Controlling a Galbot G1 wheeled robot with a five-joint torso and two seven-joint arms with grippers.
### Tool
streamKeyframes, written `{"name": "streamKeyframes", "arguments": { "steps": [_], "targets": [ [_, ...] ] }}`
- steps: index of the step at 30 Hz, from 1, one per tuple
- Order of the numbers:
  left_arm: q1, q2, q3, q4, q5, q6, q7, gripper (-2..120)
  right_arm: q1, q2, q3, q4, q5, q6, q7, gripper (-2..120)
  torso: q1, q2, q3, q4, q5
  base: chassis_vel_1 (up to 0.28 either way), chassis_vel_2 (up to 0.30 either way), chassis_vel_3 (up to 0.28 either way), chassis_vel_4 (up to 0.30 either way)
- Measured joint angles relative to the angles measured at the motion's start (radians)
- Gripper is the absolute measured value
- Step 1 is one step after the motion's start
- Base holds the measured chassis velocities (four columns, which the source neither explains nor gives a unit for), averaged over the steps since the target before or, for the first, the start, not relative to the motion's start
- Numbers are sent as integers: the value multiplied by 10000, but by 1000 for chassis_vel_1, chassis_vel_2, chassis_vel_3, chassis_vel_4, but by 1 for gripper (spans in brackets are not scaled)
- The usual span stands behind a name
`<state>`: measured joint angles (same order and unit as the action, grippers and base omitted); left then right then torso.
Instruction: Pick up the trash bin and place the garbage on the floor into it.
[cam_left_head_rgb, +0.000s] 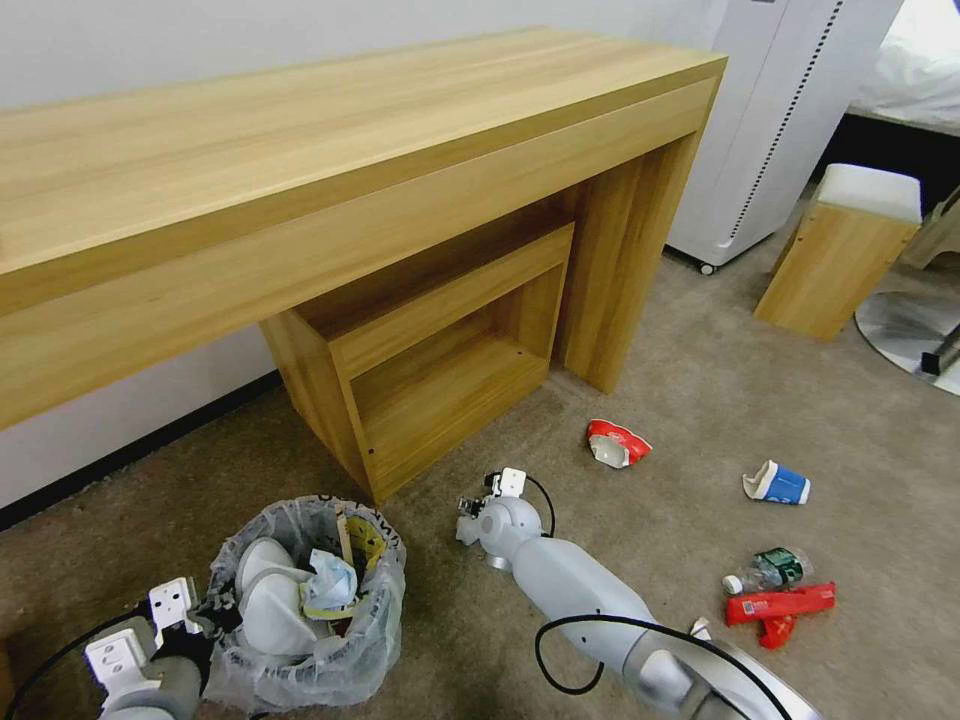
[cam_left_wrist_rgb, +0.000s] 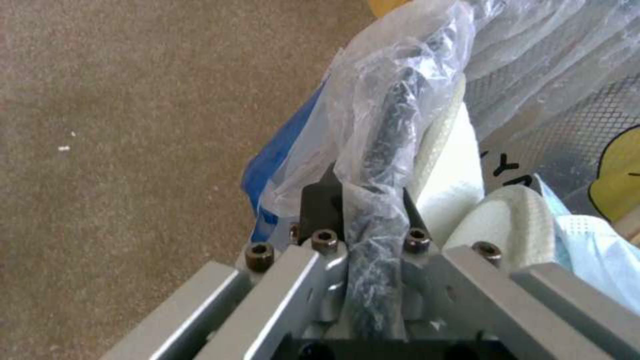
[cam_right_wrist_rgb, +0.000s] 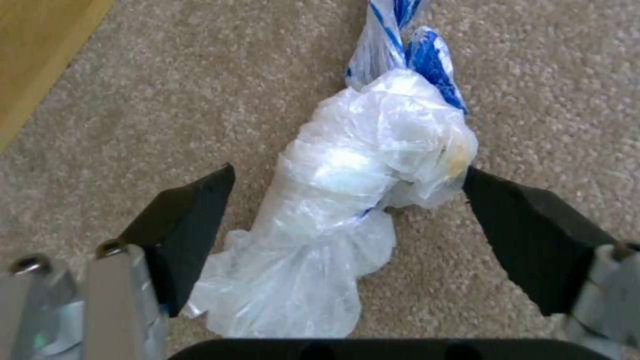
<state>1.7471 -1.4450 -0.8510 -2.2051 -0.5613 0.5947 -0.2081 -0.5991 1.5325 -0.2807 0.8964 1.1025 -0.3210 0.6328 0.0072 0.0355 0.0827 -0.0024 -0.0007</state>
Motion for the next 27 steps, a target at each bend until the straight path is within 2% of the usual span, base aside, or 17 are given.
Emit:
{"name": "streamKeyframes", "arguments": {
  "steps": [3, 5, 7, 8, 11, 12, 16, 17, 20, 21, 23, 27],
  "targets": [
    [33, 19, 17, -56, -24, -20, 13, 1, -1, 9, 25, -59, -101, -36, -110, 73, 0, 0, -1, -1, 1, 0, 0, 0, 0],
    [35, 23, 18, -65, -33, -20, 14, 1, -9, 5, 31, -63, -124, -44, -123, 70, 0, 0, -1, 0, 1, 0, 0, 0, 0],
    [48, 36, 24, -96, -46, -44, 20, 1, -78, -14, 58, -133, -219, -46, -159, 59, 0, 0, -1, 0, 2, 0, 0, 0, 0],
    [48, 36, 24, -96, -46, -44, 20, 1, -78, -14, 58, -133, -219, -46, -159, 59, 0, 0, -1, 0, 2, 0, 0, 0, 0],
    [75, 48, 46, -122, -52, -67, 35, 1, -197, -149, 72, -103, -340, -47, -184, 45, -1, 0, -1, 1, 3, 0, 0, 0, 0],
    [75, 48, 46, -122, -52, -67, 35, 1, -197, -149, 72, -103, -340, -47, -184, 45, -1, 0, -1, 1, 3, 0, 0, 0, 0],
    [-19, 47, 78, -76, -51, -72, 36, 1, -366, -510, -3, 202, -439, -58, -182, 30, -1, 0, -1, 0, 3, 0, 0, 0, 0],
    [-19, 47, 78, -76, -51, -72, 36, 1, -366, -510, -3, 202, -439, -58, -182, 30, -1, 0, -1, 0, 3, 0, 0, 0, 0],
    [-93, 38, 106, 47, -33, -101, 35, 1, -543, -898, -70, 567, -553, -55, -184, 14, -1, 0, -1, -2, 2, 0, 0, 0, 0],
    [-93, 38, 106, 47, -33, -101, 35, 1, -543, -898, -70, 567, -553, -55, -184, 14, -1, 0, -1, -2, 2, 0, 0, 0, 0],
    [-119, 31, 124, 124, -14, -135, 36, 1, -659, -1187, -136, 848, -740, 108, -312, 4, 0, 0, 0, -2, 2, 0, 0, 0, 0],
    [-163, 18, 140, 164, -4, -146, 35, 1, -806, -1521, -175, 1305, -862, 404, -529, 0, -1, 0, 0, -1, 1, 0, 0, 0, 0]
  ]
}}
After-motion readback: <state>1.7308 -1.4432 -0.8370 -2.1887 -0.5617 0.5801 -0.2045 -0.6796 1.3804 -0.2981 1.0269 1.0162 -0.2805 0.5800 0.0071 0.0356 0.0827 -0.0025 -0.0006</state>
